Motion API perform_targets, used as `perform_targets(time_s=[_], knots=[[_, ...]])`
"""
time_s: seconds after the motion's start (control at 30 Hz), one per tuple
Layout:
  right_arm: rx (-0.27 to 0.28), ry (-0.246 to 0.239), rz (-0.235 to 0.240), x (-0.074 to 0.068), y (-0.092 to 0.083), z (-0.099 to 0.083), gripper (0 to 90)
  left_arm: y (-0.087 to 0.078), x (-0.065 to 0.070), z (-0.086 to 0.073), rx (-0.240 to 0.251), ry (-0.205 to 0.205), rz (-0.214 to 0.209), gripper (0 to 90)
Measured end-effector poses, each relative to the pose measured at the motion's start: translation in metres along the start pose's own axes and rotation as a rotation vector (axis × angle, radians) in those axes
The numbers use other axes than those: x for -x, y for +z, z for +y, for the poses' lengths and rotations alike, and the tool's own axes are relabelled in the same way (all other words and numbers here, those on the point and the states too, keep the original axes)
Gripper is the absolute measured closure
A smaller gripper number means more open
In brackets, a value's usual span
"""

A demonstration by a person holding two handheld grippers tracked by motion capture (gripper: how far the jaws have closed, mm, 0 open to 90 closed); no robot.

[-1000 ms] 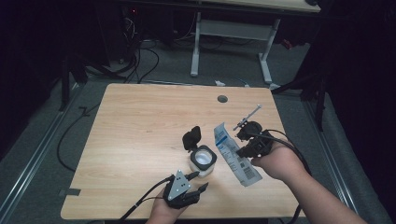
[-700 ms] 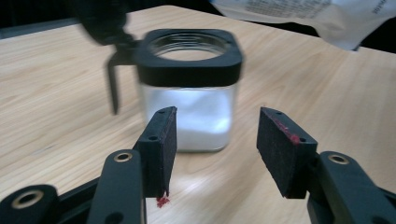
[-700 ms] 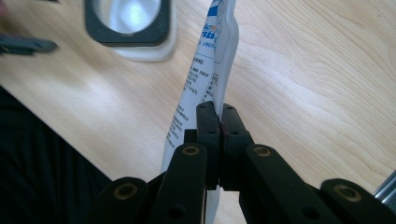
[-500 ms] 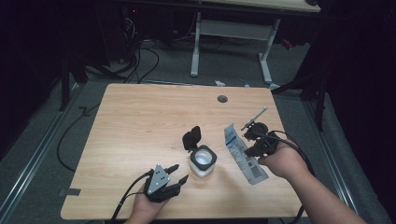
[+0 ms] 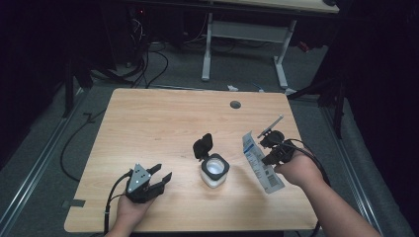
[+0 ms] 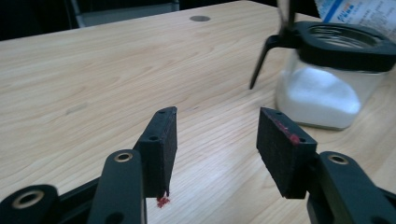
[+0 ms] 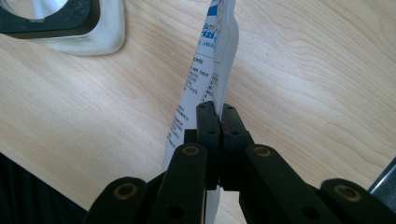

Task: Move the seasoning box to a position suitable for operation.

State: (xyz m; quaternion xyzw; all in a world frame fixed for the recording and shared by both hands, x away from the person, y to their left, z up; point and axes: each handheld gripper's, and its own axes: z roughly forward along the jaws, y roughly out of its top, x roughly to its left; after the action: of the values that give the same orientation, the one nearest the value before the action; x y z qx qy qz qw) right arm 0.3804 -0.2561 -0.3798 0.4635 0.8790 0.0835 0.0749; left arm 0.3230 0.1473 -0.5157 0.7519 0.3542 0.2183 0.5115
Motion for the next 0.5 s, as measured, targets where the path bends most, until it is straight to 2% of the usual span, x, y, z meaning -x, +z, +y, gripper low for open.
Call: perform_targets(time_s=[0.17, 0.2, 0.33, 0.37, 0.5], knots=[[-0.003, 0.001, 0.009, 0.001, 0.01, 0.001, 89.4, 0.001, -0.002, -0.003, -0.009, -0.011, -0.002, 47.9], [-0.001, -0.011, 0.009, 0.002, 0.011, 0.002, 89.4, 0.003, -0.001, -0.004, -0.011, -0.012, -0.005, 47.8], [-0.011, 0.021, 0.014, 0.001, 0.016, 0.0, 89.4, 0.003, -0.001, -0.004, -0.016, -0.013, -0.007, 47.7], [-0.002, 0.011, 0.014, 0.002, 0.018, 0.0, 89.4, 0.002, -0.001, -0.004, -0.016, -0.014, -0.009, 47.7], [0.034, 0.028, 0.006, 0.007, 0.021, -0.002, 89.4, 0.002, -0.001, -0.005, -0.008, -0.026, -0.006, 47.8]])
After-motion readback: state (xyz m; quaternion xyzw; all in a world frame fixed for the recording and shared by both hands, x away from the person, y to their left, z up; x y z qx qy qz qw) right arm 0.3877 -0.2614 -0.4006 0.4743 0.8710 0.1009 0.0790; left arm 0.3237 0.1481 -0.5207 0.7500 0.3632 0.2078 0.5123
